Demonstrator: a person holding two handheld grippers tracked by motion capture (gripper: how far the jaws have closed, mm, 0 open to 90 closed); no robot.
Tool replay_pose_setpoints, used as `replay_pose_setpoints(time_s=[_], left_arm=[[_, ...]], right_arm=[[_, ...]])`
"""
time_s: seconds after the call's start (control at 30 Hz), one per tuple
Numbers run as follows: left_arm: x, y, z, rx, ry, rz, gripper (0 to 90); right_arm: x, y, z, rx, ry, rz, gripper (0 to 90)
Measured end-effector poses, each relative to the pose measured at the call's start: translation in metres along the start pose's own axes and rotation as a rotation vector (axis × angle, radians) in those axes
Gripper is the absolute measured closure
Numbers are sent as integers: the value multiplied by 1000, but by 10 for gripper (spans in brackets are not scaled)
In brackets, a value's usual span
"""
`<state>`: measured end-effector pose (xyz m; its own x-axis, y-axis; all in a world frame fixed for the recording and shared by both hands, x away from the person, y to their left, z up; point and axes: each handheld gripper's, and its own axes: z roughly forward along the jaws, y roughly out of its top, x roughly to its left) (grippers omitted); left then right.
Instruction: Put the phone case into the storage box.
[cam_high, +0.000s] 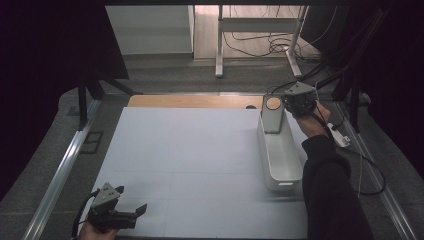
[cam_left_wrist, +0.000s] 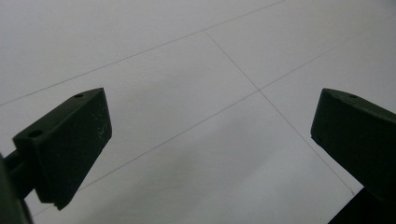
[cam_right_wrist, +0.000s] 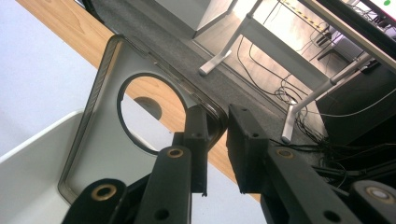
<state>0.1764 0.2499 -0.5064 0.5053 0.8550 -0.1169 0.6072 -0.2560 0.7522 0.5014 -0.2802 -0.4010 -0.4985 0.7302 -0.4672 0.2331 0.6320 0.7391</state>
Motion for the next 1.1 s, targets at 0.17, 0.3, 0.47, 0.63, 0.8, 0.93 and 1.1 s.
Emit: replay_pose_setpoints(time_s=[0.17, 0.3, 0.47, 0.63, 0.8, 0.93, 1.1], left_arm=[[0, 0, 0, 1, 0, 1, 0], [0, 0, 0, 0, -1, 0, 0], [0, 0, 0, 0, -1, 1, 0], [0, 0, 0, 0, -1, 2, 0], [0, 0, 0, 0, -1, 2, 0], [0, 0, 0, -1, -1, 2, 0], [0, 0, 0, -2, -2, 2, 0]], right_arm=[[0, 0, 0, -4, -2, 1, 728], [0, 1, -1, -4, -3, 6, 710], [-1, 0, -4, -8, 4, 16, 682], [-1, -1, -6, -15, 10, 33, 672], [-1, -2, -8, -16, 17, 43, 659], [0, -3, -10, -16, 20, 59, 635], [0, -3, -13, -13, 29, 75, 596]])
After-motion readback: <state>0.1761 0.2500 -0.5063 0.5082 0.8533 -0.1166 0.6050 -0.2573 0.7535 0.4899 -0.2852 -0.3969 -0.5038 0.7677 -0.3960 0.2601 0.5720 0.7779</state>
